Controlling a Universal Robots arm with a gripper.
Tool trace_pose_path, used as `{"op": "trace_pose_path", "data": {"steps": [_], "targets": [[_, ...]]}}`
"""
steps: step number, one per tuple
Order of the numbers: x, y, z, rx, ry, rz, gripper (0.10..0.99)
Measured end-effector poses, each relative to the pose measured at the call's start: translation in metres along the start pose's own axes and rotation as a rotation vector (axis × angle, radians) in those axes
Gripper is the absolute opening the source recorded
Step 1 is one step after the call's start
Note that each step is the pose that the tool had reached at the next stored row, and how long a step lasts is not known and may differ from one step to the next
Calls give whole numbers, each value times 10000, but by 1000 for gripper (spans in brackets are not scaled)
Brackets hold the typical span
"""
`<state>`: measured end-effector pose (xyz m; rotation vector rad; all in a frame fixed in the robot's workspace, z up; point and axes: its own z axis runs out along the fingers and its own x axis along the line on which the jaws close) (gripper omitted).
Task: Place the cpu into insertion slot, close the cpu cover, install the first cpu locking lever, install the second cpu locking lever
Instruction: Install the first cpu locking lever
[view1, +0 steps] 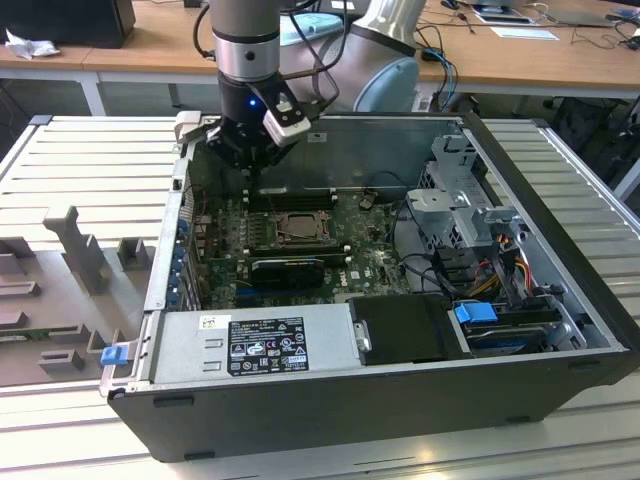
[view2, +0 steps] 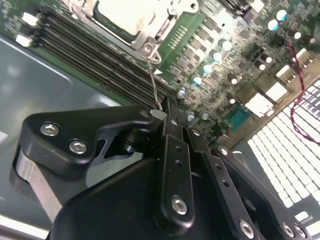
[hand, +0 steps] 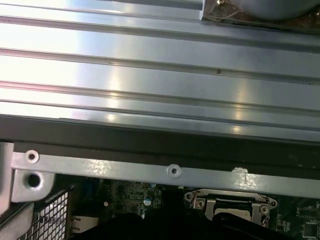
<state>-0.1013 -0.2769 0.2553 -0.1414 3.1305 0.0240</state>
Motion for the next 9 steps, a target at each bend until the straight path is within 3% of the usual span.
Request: {"op": "trace_pose_path", "data": {"steps": [7, 9], "targets": [[-186, -14, 4, 33, 3, -2, 106], [-308, -25, 19, 32, 4, -2, 106]]}}
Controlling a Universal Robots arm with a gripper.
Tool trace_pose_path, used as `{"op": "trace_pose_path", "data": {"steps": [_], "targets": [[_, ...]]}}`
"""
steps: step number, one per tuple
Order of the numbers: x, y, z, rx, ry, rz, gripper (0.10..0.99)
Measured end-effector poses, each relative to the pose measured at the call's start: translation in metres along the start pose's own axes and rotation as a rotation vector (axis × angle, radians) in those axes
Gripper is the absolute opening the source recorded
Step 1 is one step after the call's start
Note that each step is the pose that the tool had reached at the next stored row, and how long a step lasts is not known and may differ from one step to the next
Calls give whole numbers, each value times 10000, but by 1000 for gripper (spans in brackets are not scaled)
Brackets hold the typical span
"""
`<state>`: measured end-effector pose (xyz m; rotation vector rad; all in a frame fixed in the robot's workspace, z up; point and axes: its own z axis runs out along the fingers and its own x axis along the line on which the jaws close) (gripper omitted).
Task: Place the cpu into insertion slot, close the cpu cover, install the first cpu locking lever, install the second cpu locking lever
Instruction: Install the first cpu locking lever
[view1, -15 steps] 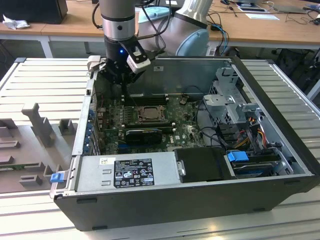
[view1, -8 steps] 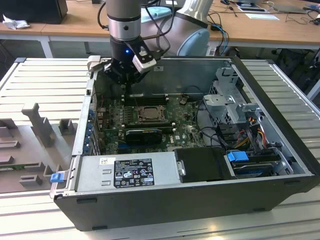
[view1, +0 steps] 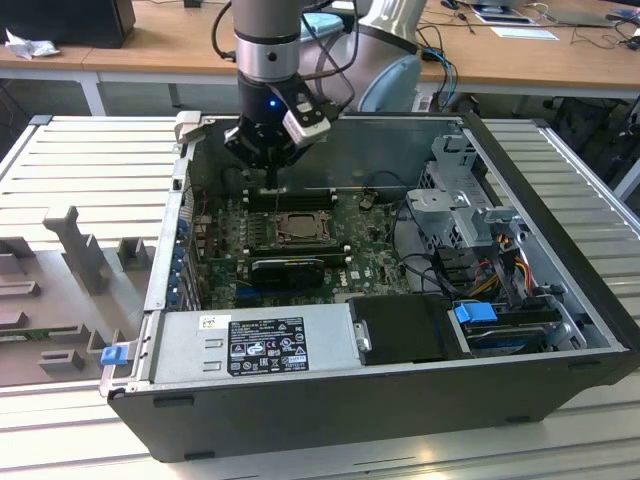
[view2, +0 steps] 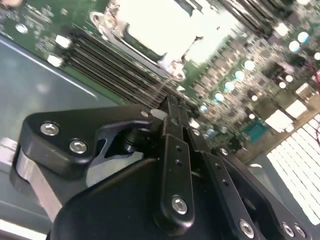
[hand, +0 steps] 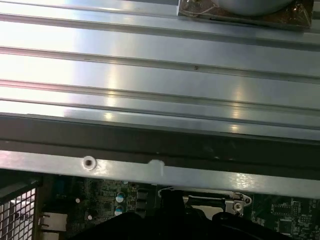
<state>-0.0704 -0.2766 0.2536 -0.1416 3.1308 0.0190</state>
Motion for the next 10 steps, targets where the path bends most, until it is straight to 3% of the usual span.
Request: {"op": "trace_pose_path", "data": {"steps": [2, 4, 6, 7, 10], "targets": [[-146, -14, 15, 1, 0, 1, 106], [-215, -21, 28, -45, -4, 0, 106], [-223, -27, 34, -344, -32, 3, 106], [-231, -30, 51, -422, -42, 6, 106], [-238, -32, 115, -416, -50, 341, 106]]}}
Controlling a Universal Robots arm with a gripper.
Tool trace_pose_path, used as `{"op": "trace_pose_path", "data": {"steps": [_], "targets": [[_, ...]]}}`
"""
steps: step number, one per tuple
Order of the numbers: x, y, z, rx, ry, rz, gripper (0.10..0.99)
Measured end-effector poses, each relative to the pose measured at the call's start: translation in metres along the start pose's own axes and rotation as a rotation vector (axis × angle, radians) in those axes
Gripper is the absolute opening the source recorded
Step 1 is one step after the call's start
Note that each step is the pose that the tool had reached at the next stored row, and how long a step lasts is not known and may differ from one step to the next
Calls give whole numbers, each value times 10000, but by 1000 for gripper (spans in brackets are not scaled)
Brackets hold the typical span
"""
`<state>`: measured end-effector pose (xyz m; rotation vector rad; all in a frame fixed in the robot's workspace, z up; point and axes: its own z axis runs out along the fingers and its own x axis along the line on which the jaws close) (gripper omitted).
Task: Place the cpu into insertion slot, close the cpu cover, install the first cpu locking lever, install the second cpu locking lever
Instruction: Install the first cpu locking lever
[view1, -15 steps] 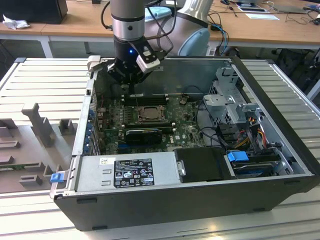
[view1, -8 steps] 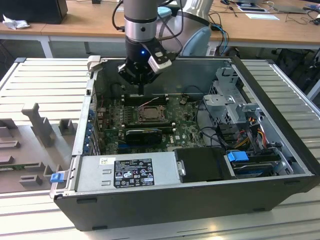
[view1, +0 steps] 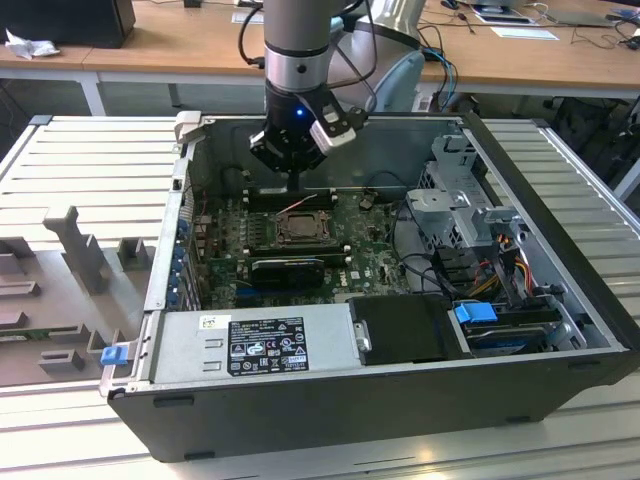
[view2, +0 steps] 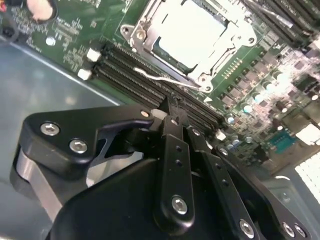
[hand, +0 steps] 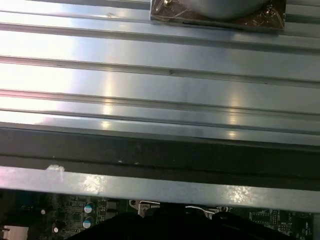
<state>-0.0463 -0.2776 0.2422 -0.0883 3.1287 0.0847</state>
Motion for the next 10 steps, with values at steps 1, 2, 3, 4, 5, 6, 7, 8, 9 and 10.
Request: {"op": "trace_pose_path", "data": {"steps": [1, 2, 3, 4, 5, 6, 7, 8, 9, 10], "targets": [[-1, -1, 18, 2, -9, 178, 106], [-1, -2, 48, 2, -13, 248, 106], [0, -2, 81, 3, -14, 250, 106], [-1, -2, 100, 2, -14, 249, 106], [-9, -2, 116, 3, -14, 251, 106], [-32, -2, 133, 2, -14, 249, 106], [-48, -3, 142, 1, -13, 250, 106], [-73, -4, 151, -1, -12, 250, 106], [-80, -5, 155, -2, -14, 248, 106], [-85, -5, 157, -2, -12, 245, 106]]}}
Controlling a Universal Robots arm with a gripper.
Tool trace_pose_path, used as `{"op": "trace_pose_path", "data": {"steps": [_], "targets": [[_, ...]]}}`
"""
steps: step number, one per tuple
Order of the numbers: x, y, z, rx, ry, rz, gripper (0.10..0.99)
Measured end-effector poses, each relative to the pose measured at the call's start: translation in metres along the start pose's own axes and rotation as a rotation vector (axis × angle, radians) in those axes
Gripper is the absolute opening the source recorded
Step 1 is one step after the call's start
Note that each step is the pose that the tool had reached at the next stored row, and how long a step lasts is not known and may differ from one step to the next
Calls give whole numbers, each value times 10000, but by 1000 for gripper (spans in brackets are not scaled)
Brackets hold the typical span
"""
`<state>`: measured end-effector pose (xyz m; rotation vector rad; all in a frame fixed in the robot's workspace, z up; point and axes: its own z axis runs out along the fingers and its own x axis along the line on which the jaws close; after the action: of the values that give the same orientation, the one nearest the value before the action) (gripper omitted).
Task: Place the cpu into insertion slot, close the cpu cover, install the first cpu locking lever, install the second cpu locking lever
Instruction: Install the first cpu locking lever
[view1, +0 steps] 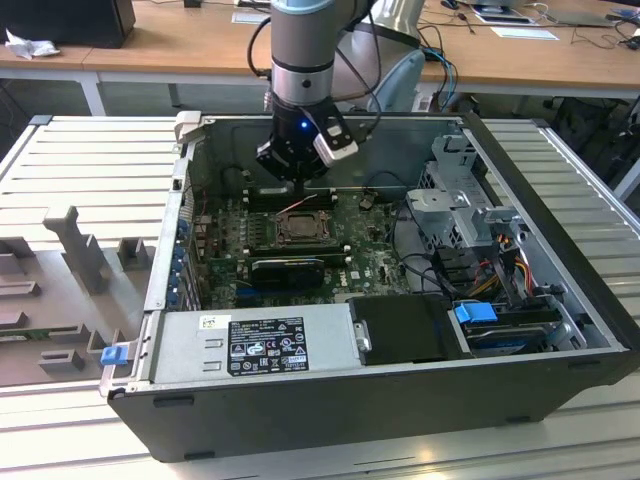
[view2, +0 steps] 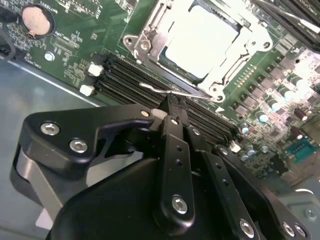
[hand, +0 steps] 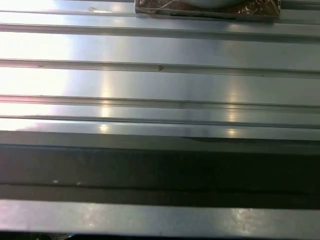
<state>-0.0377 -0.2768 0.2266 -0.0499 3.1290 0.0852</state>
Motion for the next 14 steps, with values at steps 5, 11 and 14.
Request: {"op": "trace_pose_path", "data": {"steps": [5, 11, 14], "targets": [[-29, -2, 29, -3, 13, -251, 106], [-102, -6, 57, -3, 13, -249, 106], [-163, -10, 82, -2, 13, -250, 106]]}}
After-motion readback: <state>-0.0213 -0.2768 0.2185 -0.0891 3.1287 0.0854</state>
